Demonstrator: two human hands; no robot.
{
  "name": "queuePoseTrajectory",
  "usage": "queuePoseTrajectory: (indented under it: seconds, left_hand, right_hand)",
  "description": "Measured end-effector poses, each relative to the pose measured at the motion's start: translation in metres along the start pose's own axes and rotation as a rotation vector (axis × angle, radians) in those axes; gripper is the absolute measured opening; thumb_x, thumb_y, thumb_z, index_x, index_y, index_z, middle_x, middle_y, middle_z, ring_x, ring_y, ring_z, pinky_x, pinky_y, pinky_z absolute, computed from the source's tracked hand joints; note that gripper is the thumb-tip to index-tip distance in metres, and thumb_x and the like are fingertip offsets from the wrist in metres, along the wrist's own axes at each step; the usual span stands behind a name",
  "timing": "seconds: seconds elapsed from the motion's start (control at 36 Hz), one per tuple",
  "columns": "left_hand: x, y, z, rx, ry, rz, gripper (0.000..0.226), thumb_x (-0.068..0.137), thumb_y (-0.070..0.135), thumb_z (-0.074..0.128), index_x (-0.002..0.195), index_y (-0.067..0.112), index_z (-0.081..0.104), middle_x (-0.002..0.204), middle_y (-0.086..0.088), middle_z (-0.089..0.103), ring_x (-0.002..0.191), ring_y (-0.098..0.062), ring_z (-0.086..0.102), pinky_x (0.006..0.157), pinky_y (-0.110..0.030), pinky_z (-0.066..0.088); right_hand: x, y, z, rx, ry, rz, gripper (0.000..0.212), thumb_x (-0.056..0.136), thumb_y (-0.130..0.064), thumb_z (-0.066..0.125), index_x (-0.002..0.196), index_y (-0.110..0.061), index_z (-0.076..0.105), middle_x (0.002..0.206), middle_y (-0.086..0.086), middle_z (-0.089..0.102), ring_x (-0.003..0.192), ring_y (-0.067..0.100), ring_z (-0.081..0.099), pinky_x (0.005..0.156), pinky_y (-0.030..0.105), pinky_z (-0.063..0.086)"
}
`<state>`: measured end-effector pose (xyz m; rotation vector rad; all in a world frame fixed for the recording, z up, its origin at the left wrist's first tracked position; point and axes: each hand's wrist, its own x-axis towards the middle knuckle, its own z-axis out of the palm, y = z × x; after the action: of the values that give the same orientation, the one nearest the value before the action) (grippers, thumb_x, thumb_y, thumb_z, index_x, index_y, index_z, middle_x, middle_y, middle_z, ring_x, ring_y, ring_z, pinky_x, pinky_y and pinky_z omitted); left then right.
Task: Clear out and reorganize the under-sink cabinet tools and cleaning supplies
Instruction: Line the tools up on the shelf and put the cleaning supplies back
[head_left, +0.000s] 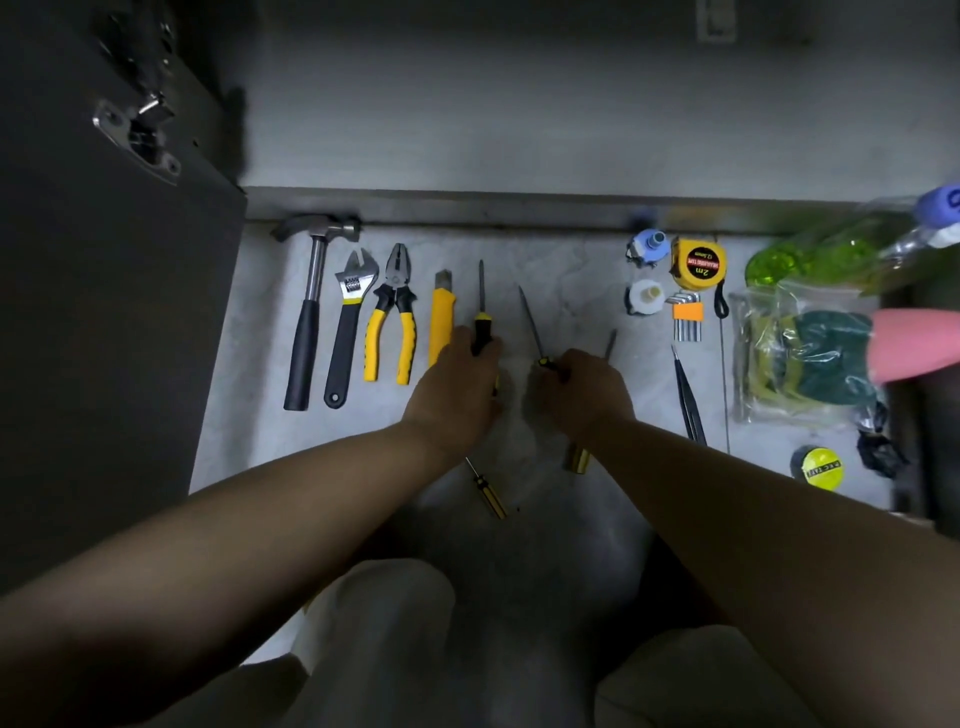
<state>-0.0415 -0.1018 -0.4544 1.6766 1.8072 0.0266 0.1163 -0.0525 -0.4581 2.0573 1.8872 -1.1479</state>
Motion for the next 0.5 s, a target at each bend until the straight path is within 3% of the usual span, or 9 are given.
queuePoseTrajectory:
  seconds: [0.14,0.22,0.36,0.5]
  left_hand:
    - [-0.001,-0.005,0.004,0.255,0.031,0.060,0.069,0.098,0.022,0.059,0.158,0.016,0.025,0.143,-0.012,0.039,0.129,-0.030,0.040,0.100,-0.035,0.043]
    - [0.000,-0.008,0.002,0.435,0.087,0.069,0.067,0.097,0.037,0.055,0.156,0.023,0.028,0.138,-0.006,0.048,0.126,-0.029,0.041,0.095,-0.036,0.038]
    - [-0.001,-0.015,0.001,0.424,0.157,0.062,0.064,0.092,0.040,0.058,0.151,0.030,0.037,0.134,0.001,0.052,0.129,-0.029,0.038,0.096,-0.037,0.034]
    - [-0.002,-0.021,0.000,0.384,0.202,0.078,0.058,0.087,0.035,0.065,0.142,0.031,0.050,0.131,0.000,0.055,0.125,-0.030,0.044,0.096,-0.040,0.039]
  right_hand:
    - [0.000,-0.013,0.002,-0.010,0.041,0.017,0.022,0.096,-0.041,0.053,0.102,-0.021,0.061,0.094,0.003,0.063,0.091,0.027,0.064,0.077,0.039,0.054]
    - [0.005,-0.022,0.001,-0.027,0.021,0.043,0.025,0.095,-0.043,0.055,0.105,-0.020,0.059,0.097,0.005,0.063,0.091,0.027,0.063,0.080,0.041,0.056]
    - [0.015,-0.030,0.000,-0.069,-0.031,0.036,0.025,0.095,-0.028,0.058,0.115,-0.015,0.055,0.113,0.010,0.062,0.103,0.032,0.061,0.086,0.041,0.053]
    - [0.014,-0.036,0.003,-0.003,-0.053,0.039,0.037,0.088,-0.030,0.068,0.117,-0.013,0.051,0.114,0.012,0.060,0.103,0.033,0.061,0.087,0.044,0.055]
